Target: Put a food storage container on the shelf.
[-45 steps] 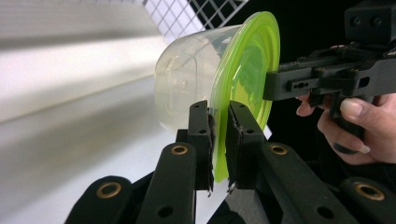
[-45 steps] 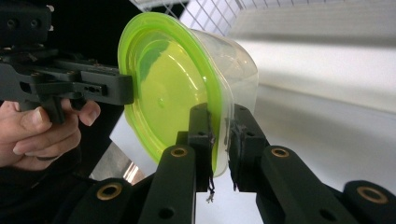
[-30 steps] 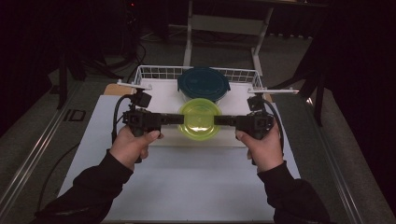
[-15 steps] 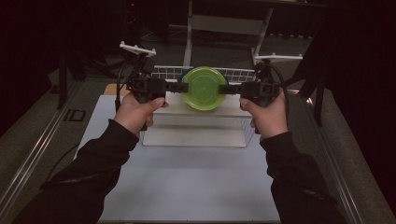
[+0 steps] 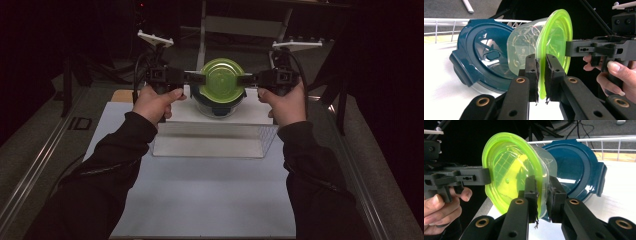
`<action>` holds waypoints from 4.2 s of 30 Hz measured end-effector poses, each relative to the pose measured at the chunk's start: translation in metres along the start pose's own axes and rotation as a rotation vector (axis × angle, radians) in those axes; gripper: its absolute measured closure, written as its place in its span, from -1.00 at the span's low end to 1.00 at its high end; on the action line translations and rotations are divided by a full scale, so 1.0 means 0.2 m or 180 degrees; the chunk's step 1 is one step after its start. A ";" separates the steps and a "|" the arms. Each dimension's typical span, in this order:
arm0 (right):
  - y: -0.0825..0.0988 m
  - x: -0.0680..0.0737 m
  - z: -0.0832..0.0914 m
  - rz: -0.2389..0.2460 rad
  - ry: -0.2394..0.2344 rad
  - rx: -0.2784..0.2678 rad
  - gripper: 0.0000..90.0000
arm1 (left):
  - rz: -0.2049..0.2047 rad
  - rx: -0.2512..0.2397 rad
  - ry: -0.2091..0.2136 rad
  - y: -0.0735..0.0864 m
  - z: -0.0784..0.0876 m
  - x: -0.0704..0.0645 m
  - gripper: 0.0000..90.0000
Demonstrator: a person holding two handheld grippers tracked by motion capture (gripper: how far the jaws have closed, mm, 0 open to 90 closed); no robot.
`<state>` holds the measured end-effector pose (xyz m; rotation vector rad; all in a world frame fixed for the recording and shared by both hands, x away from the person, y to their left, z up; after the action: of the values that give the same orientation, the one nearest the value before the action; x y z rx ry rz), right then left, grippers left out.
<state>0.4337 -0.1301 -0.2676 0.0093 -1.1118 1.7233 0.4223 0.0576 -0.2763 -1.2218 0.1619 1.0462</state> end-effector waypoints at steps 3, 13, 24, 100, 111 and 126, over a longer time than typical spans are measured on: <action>-0.01 -0.01 -0.01 0.0005 0.0050 0.0069 0.78 | 0.0074 0.0044 0.0033 0.00 -0.02 0.03 0.80; -0.04 -0.03 -0.03 -0.0110 0.0036 0.0116 0.76 | 0.0119 -0.0065 0.0011 -0.03 -0.06 0.07 0.76; -0.09 -0.07 -0.08 -0.0256 0.0055 0.0099 0.69 | 0.0198 -0.0166 -0.0028 -0.05 -0.09 0.10 0.60; 0.53 -0.10 0.05 0.0600 -0.0428 -0.0158 -0.57 | -0.1292 -0.0398 0.0317 0.57 0.05 -0.11 -1.00; 0.75 -0.15 0.00 0.0655 -0.0530 -0.0183 -0.61 | -0.1443 -0.0280 0.0234 0.81 0.05 -0.08 -1.00; 0.99 -0.27 -0.10 0.0632 -0.0560 -0.0141 -0.61 | -0.1451 -0.0111 0.0266 1.07 -0.01 0.00 -1.00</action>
<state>0.3200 -0.1620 -0.4360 0.0243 -1.3166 1.9019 0.2674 0.0479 -0.4236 -1.2590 -0.0704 0.6041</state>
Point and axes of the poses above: each handheld gripper's, and its own axes: z roughly backward along the jaws, y roughly out of its underside, x roughly to its left, the point moved 7 cm from there along -z, roughly forward along the jaws, and after that the axes turned 2 degrees about y, right-handed, at the moved point
